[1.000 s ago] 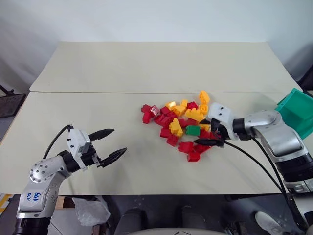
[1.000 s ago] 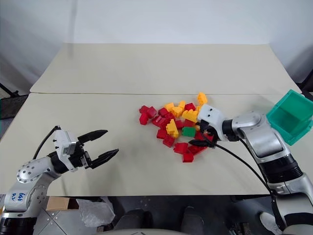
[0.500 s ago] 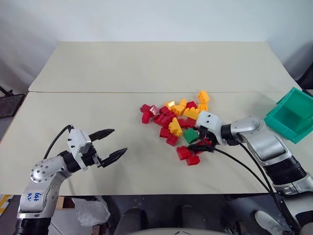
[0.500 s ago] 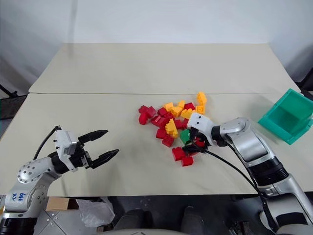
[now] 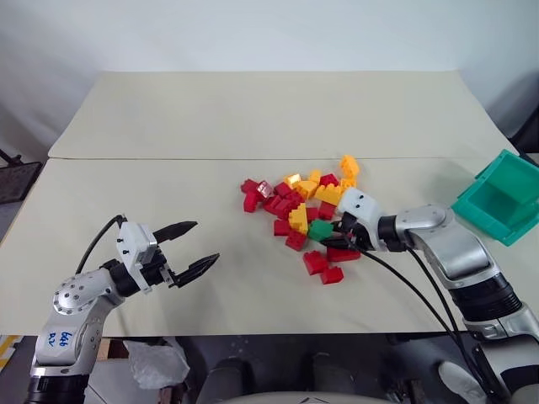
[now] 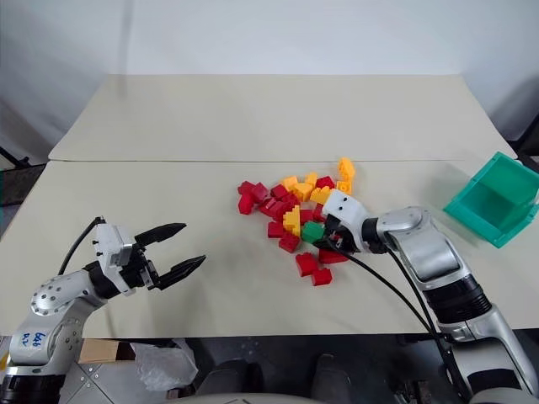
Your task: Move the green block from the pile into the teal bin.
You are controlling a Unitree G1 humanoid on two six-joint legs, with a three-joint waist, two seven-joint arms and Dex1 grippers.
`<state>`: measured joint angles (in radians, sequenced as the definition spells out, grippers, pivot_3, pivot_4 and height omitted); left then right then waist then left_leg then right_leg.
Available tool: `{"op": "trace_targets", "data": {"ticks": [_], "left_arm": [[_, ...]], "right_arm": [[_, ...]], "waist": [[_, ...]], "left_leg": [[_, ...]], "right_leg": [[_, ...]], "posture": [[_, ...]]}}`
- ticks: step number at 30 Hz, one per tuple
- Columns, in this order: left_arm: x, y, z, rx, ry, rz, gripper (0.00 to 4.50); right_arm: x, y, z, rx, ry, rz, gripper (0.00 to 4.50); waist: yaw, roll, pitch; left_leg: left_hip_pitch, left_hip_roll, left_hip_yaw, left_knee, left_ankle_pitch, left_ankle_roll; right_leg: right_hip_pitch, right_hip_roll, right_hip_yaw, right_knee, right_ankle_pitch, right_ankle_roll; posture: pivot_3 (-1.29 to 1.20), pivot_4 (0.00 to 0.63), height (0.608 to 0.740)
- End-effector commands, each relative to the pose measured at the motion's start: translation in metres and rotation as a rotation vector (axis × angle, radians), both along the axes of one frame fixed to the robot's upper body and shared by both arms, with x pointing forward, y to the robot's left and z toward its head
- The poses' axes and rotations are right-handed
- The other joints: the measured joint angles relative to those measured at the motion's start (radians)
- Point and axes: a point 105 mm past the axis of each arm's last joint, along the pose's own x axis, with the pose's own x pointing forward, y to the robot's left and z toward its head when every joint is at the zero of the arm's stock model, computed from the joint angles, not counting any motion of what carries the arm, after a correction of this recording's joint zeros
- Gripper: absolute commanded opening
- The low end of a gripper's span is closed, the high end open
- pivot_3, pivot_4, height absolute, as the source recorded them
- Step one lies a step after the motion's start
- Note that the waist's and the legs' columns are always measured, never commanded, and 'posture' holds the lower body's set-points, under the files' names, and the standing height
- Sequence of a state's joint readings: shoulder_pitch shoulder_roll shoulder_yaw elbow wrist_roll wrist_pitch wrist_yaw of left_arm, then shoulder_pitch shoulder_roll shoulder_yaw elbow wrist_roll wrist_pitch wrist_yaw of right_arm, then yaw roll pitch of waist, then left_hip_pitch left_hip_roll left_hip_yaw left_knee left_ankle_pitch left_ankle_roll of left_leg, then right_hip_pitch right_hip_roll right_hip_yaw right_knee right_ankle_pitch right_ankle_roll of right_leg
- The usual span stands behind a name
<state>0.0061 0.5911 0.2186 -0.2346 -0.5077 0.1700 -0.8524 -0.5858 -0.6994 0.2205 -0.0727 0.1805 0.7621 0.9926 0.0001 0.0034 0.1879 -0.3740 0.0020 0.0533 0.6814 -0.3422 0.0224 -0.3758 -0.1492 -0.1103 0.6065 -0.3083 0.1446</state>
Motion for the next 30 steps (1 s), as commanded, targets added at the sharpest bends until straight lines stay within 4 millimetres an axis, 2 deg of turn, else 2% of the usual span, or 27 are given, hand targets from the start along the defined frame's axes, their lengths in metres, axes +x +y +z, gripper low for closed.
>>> {"op": "trace_targets", "data": {"ticks": [1, 4, 7, 9, 11, 14, 16, 21, 25, 28, 30], "left_arm": [[-0.003, -0.003, 0.009, 0.005, -0.050, -0.015, 4.50], [-0.002, -0.004, 0.009, 0.005, -0.048, -0.022, 4.50], [0.001, -0.010, 0.010, 0.000, -0.056, -0.050, 4.50], [0.003, -0.015, 0.013, -0.004, -0.064, -0.072, 4.50], [0.005, -0.025, 0.019, -0.016, -0.084, -0.110, 4.50], [0.008, -0.053, 0.034, -0.053, -0.123, -0.218, 4.50], [0.010, -0.066, 0.042, -0.079, -0.142, -0.264, 4.50], [0.020, -0.089, 0.053, -0.083, -0.176, -0.327, 4.50], [0.028, -0.098, 0.056, -0.060, -0.184, -0.341, 4.50], [0.030, -0.099, 0.056, -0.046, -0.192, -0.334, 4.50], [0.031, -0.097, 0.056, -0.046, -0.194, -0.324, 4.50]], "right_arm": [[0.002, -0.011, 0.042, 0.188, -0.134, -0.012, 1.46], [0.002, -0.028, 0.058, 0.252, -0.226, -0.039, 1.46], [-0.009, -0.051, 0.082, 0.360, -0.314, -0.035, 1.46], [-0.013, -0.065, 0.090, 0.382, -0.368, -0.059, 1.46], [-0.010, -0.093, 0.098, 0.373, -0.452, -0.170, 1.46], [-0.009, -0.172, 0.107, 0.322, -0.584, -0.498, 1.46], [-0.012, -0.210, 0.104, 0.273, -0.621, -0.659, 1.46], [-0.014, -0.272, 0.087, 0.152, -0.614, -0.998, 1.46], [-0.006, -0.281, 0.073, 0.098, -0.551, -1.039, 1.46], [0.003, -0.286, 0.073, 0.113, -0.538, -1.072, 1.46], [0.007, -0.290, 0.073, 0.116, -0.533, -1.102, 2.18]], "waist": [[0.001, 0.000, 0.000], [0.000, 0.000, 0.000], [0.004, 0.000, 0.000], [0.009, 0.000, 0.000], [0.011, 0.000, 0.000], [0.027, 0.000, 0.000], [0.030, 0.000, 0.000], [0.015, 0.000, 0.000], [-0.003, 0.001, 0.000], [-0.009, 0.002, 0.001], [-0.007, 0.002, 0.001]], "left_leg": [[0.000, 0.000, 0.000, 0.000, 0.000, 0.000], [-0.001, 0.000, 0.000, 0.000, 0.000, 0.000], [-0.001, 0.000, 0.000, -0.001, 0.000, 0.000], [-0.001, -0.001, 0.000, -0.001, 0.000, 0.000], [-0.001, -0.001, 0.001, 0.000, 0.000, 0.001], [-0.001, -0.001, 0.001, 0.000, 0.000, 0.001], [-0.001, -0.003, 0.001, 0.001, 0.001, 0.002], [0.000, -0.003, 0.006, 0.000, 0.001, 0.002], [0.002, -0.002, 0.011, 0.000, 0.002, 0.001], [0.003, 0.000, 0.011, -0.001, 0.002, 0.002], [0.003, 0.000, 0.011, 0.000, 0.002, 0.002]], "right_leg": [[0.000, 0.000, 0.000, 0.000, 0.000, 0.000], [0.000, 0.000, 0.000, -0.001, 0.000, 0.000], [0.000, 0.000, -0.001, 0.000, 0.000, 0.000], [0.000, 0.000, -0.001, 0.000, 0.000, 0.000], [0.000, 0.000, 0.000, -0.001, 0.000, 0.001], [0.000, 0.000, 0.000, 0.000, 0.000, 0.001], [0.001, -0.001, 0.000, 0.000, 0.001, 0.001], [0.000, 0.000, 0.000, -0.001, 0.001, 0.001], [0.001, 0.000, 0.002, 0.000, 0.001, 0.001], [0.001, 0.000, 0.003, 0.000, 0.001, 0.001], [0.001, 0.000, 0.004, -0.001, 0.001, 0.001]], "posture": [[0.00, 0.150, 0.740], [0.00, 0.150, 0.740], [0.00, 0.150, 0.740], [0.00, 0.150, 0.740], [0.00, 0.150, 0.740], [0.00, 0.150, 0.740], [0.00, 0.150, 0.740], [0.00, 0.150, 0.740], [0.00, 0.150, 0.740], [0.00, 0.150, 0.740], [0.00, 0.150, 0.740]]}}
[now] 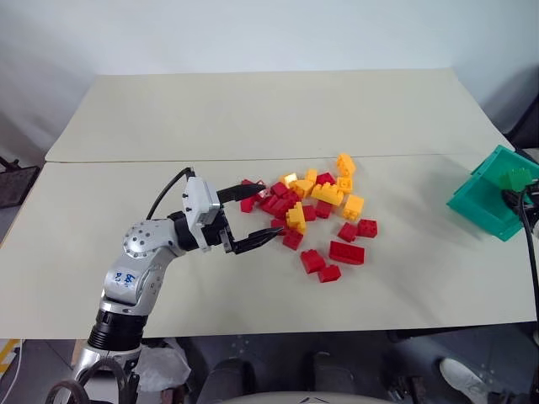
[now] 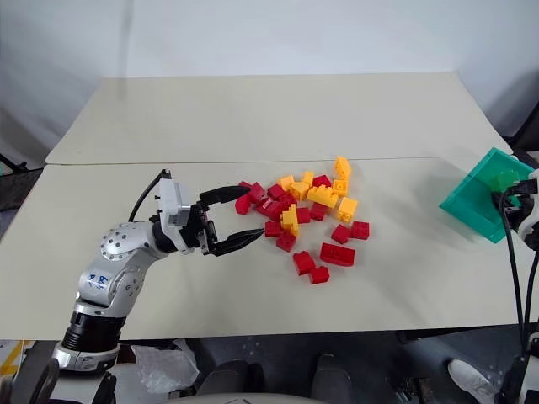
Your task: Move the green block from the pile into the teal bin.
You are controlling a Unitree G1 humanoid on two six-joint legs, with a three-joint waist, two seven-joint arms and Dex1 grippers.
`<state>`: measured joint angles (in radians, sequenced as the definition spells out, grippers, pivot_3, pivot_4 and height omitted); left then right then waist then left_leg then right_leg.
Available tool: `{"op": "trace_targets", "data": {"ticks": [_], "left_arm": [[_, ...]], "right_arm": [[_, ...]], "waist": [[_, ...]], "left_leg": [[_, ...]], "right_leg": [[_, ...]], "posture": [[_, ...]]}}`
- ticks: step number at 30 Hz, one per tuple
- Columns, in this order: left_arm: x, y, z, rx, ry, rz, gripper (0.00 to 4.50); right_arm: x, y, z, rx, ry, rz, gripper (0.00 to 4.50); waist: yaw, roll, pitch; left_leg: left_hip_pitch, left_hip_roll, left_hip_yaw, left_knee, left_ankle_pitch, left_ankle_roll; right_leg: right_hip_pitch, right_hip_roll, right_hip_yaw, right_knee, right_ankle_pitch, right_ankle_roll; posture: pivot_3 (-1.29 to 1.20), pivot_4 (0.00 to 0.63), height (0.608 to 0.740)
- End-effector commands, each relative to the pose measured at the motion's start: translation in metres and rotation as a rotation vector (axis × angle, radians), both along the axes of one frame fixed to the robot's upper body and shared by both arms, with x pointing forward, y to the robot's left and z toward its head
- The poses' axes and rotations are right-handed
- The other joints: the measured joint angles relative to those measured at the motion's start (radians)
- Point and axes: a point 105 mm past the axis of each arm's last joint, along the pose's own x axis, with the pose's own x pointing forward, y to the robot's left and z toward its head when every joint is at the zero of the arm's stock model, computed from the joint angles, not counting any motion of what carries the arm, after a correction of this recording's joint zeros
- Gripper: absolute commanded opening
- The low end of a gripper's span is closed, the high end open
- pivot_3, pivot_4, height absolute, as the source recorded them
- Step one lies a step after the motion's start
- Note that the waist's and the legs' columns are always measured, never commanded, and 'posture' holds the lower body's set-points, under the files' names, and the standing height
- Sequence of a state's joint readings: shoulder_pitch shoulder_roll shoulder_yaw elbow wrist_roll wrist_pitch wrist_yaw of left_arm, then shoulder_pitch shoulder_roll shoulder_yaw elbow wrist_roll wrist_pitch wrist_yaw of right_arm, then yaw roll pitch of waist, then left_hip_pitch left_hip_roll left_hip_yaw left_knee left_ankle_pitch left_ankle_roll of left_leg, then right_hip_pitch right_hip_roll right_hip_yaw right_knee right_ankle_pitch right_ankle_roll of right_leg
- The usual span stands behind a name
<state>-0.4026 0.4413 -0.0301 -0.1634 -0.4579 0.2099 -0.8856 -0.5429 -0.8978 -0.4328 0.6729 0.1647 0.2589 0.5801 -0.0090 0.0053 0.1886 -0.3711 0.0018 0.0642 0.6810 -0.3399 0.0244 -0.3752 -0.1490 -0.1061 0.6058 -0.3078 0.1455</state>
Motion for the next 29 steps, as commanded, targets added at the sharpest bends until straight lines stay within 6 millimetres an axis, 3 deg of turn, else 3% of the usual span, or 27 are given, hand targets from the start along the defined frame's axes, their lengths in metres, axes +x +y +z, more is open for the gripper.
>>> {"op": "trace_targets", "data": {"ticks": [1, 7, 9, 13, 17, 18, 20, 24, 29], "left_arm": [[-0.001, 0.002, 0.005, 0.000, -0.032, 0.011, 4.50], [-0.004, 0.012, 0.001, 0.000, -0.021, 0.057, 4.50], [-0.005, 0.018, 0.000, 0.010, -0.021, 0.081, 4.50], [-0.004, 0.040, -0.003, 0.035, -0.028, 0.178, 4.50], [-0.004, 0.069, -0.015, 0.095, 0.002, 0.287, 4.50], [-0.005, 0.082, -0.020, 0.112, 0.013, 0.332, 4.50], [-0.008, 0.099, -0.028, 0.145, 0.030, 0.386, 4.50], [-0.016, 0.122, -0.039, 0.180, 0.047, 0.444, 4.50], [-0.031, 0.137, -0.046, 0.214, 0.052, 0.468, 4.50]], "right_arm": [[0.002, -0.015, 0.021, -0.045, -0.045, -0.064, 2.42], [0.010, -0.017, 0.033, -0.089, -0.091, -0.065, 4.47], [0.011, -0.012, 0.040, -0.101, -0.133, -0.017, 4.47], [0.008, 0.049, 0.060, -0.089, -0.321, 0.392, 4.47], [-0.014, 0.112, 0.043, -0.063, -0.351, 0.760, 4.47], [-0.028, 0.137, 0.027, -0.021, -0.286, 0.928, 4.47], [-0.047, 0.164, 0.005, -0.011, -0.205, 1.095, 4.47], [-0.064, 0.172, -0.021, -0.053, -0.095, 1.183, 4.47], [-0.067, 0.162, -0.030, -0.073, -0.075, 1.141, 4.47]], "waist": [[0.005, 0.000, 0.000], [0.010, 0.000, 0.000], [0.008, 0.000, 0.000], [0.005, 0.002, 0.001], [0.007, 0.001, 0.001], [0.008, 0.001, 0.001], [0.014, 0.002, 0.001], [0.028, 0.003, 0.002], [0.030, 0.003, 0.002]], "left_leg": [[0.000, 0.000, 0.000, 0.000, 0.000, 0.000], [-0.002, -0.001, -0.001, 0.000, 0.000, 0.000], [-0.003, -0.001, -0.002, 0.000, 0.000, 0.000], [-0.003, 0.000, -0.002, 0.000, 0.000, 0.000], [-0.001, 0.001, -0.003, -0.001, 0.000, 0.000], [0.000, 0.002, -0.004, 0.000, -0.001, -0.001], [-0.001, 0.000, -0.005, 0.000, -0.001, 0.000], [-0.001, -0.001, -0.005, 0.000, -0.002, 0.001], [0.000, 0.000, -0.004, 0.001, -0.002, 0.001]], "right_leg": [[0.000, 0.000, 0.000, 0.000, 0.000, 0.000], [0.000, 0.000, -0.001, -0.002, 0.000, 0.000], [0.000, 0.000, -0.001, -0.002, 0.000, 0.000], [0.000, 0.000, -0.001, -0.003, 0.000, 0.000], [0.000, 0.001, -0.002, -0.001, 0.000, 0.000], [0.000, 0.001, -0.002, 0.000, 0.000, 0.000], [0.000, 0.000, -0.001, -0.001, 0.000, 0.001], [0.001, -0.001, -0.002, -0.002, 0.001, 0.001], [0.002, -0.001, -0.001, -0.003, 0.001, 0.001]], "posture": [[0.00, 0.150, 0.740], [0.00, 0.150, 0.740], [0.00, 0.150, 0.740], [0.00, 0.150, 0.740], [0.00, 0.150, 0.740], [0.00, 0.150, 0.740], [0.00, 0.150, 0.740], [0.00, 0.150, 0.740], [0.00, 0.150, 0.740]]}}
